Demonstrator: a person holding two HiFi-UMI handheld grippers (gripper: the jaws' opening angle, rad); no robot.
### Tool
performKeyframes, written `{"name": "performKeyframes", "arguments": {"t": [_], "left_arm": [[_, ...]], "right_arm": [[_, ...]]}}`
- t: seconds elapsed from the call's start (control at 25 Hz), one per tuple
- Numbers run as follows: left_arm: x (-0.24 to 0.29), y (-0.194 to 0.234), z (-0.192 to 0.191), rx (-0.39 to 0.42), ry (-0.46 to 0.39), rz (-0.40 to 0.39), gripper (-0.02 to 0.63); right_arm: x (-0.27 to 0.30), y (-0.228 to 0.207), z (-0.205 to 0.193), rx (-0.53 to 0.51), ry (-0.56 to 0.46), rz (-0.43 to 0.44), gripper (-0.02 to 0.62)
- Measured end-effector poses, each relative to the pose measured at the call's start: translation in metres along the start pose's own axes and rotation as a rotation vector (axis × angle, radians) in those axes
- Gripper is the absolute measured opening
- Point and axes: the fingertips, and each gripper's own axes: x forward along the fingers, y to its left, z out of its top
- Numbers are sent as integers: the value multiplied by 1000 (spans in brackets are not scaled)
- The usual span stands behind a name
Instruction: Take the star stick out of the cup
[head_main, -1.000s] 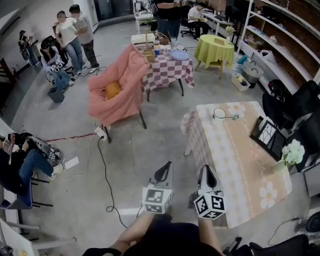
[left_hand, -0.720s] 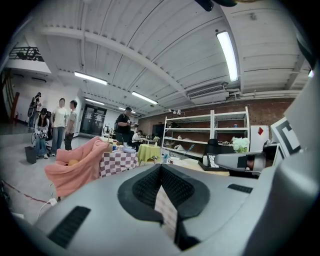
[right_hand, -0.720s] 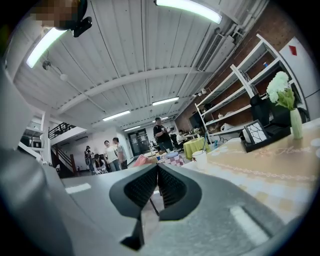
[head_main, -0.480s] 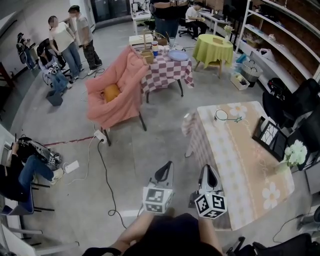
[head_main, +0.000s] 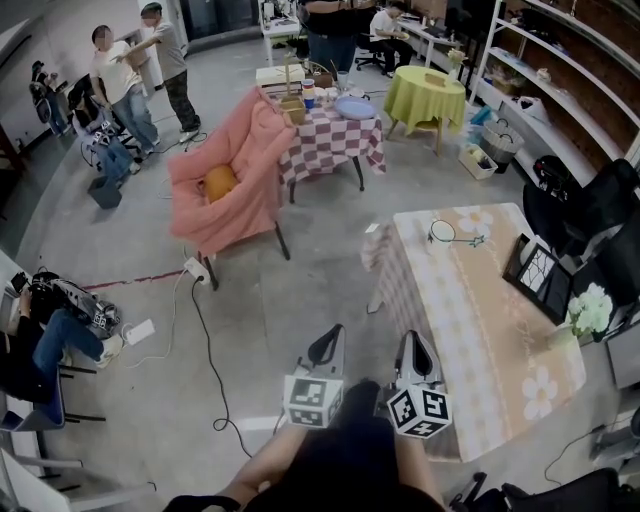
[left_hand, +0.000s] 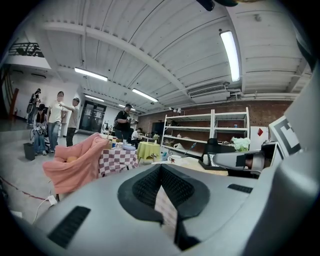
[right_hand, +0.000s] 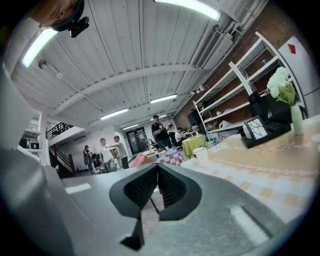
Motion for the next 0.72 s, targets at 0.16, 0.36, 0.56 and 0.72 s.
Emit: {"name": "performKeyframes", "arguments": {"t": [0.16,0.36,0.56,0.72], "left_arm": [[8,0,3,-6,-1,-4,9],[24,6,5,1,-5,1,9],[37,17,10,-8,-8,17,9],[49,24,12,0,-4,29,9]], "right_arm": [[9,-4,2,2,5,-3,5],[27,-10,3,3,5,3,5],[48,-16,4,5,10,7,4],[67,-20,2,7,22,13,5]]}}
